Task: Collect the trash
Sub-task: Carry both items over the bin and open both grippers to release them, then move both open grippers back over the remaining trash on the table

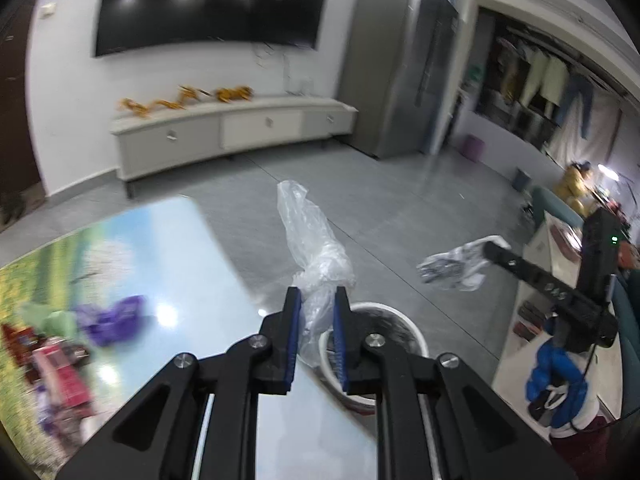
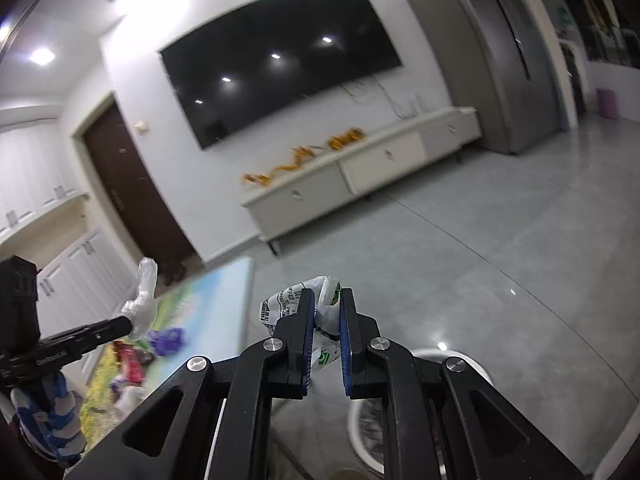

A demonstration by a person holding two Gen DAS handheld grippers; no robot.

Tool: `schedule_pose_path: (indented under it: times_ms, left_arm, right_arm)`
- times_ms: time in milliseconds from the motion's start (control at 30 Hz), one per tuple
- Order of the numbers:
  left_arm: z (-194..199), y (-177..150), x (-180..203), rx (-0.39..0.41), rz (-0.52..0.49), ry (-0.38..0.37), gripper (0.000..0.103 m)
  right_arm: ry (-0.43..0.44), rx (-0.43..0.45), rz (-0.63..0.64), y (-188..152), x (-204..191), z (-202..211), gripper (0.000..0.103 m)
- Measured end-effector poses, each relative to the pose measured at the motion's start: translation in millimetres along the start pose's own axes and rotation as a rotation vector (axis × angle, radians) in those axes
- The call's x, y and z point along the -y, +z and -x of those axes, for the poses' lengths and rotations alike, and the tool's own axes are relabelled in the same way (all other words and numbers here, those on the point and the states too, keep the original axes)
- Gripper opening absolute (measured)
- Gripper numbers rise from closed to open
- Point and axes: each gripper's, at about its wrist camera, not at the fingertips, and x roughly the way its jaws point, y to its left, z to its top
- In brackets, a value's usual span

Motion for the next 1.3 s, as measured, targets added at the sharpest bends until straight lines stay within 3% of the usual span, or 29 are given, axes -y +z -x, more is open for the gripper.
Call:
schedule_pose_path:
  times_ms: [133, 433, 533, 567, 600, 633, 900, 1300]
  left_arm:
    - [-57.6, 3.4, 33.5, -0.093, -0.033, -0.061, 0.016]
    - [-148.4, 1.2, 74.6, -0.236, -0.074, -0.15, 0.017]
    - [-165.5, 1.4, 83.1, -0.269, -0.063, -0.183, 0.025]
    - [-170.5, 1.8, 84.8, -0.276, -0.058, -0.195, 0.035]
    - [-172.7, 2.5, 85.1, -0.278, -0.055, -0.199, 0.045]
    - [-175.3, 3.0, 86.7, -0.274, -0.053, -0.202, 0.048]
    - [-176.6, 1.8, 83.2, -0.269, -0.043, -0.19, 0.048]
    - [-119.3, -2.1, 48.5, -0.167, -0.034, -0.061, 0.052]
  right_arm:
    - [-0.057, -0.063, -0.045, -10.5, 31.2, -23.1, 0.012]
    - [-0.138, -0.2, -0.135, -45.2, 84.7, -78.9, 0.017]
    - [-0.152, -0.233, -0.159, -53.2, 95.7, -91.5, 0.027]
    - [-0.159, -0.239, -0.161, -55.1, 97.6, -94.6, 0.034]
    - [-0.163, -0.242, -0.162, -57.6, 98.2, -93.8, 0.037]
    - [-0.166, -0.245, -0.163, -59.3, 100.2, -93.5, 0.038]
    - [-0.191, -0.241, -0.16, -53.2, 99.9, -93.1, 0.038]
    - [-0.164, -0.182, -0.074, -31.8, 60.8, -66.9, 0.04]
